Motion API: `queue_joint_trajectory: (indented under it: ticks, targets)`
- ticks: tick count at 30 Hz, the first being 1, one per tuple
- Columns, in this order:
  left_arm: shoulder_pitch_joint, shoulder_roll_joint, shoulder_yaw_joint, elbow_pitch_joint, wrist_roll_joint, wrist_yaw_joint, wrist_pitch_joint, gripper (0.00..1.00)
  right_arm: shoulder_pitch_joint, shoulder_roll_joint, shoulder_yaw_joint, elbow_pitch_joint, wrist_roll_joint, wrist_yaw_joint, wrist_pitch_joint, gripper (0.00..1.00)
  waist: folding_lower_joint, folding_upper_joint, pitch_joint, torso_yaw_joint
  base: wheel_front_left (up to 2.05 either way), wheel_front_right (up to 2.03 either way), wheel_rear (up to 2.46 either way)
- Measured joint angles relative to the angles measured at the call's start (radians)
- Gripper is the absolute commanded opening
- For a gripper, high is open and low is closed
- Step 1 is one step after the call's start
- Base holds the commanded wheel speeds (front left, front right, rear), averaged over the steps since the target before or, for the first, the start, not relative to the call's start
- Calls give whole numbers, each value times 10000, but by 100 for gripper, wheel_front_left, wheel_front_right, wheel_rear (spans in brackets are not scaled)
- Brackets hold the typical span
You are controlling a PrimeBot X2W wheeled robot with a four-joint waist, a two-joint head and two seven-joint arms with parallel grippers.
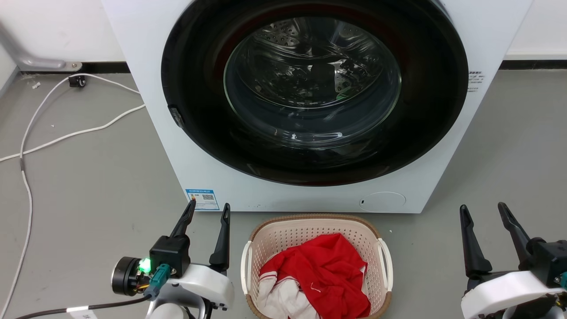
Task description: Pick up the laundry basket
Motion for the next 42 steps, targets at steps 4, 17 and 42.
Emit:
queue_joint_trajectory:
  ticks: [4,17,42]
  targets:
    - [0,-4,-13,48,249,38,-73,100,1,0,13,4,-81,0,-104,100,0,0,-1,7,0,0,0]
    - [5,-77,17,111,652,40,-234,100,13,-2,-59,169,-102,2,-305,100,0,0,41,49,0,0,0]
    - [-1440,-222,201,1101,362,-140,-234,100,-1128,-4,-309,1390,257,2,-261,100,0,0,1121,-101,0,0,0]
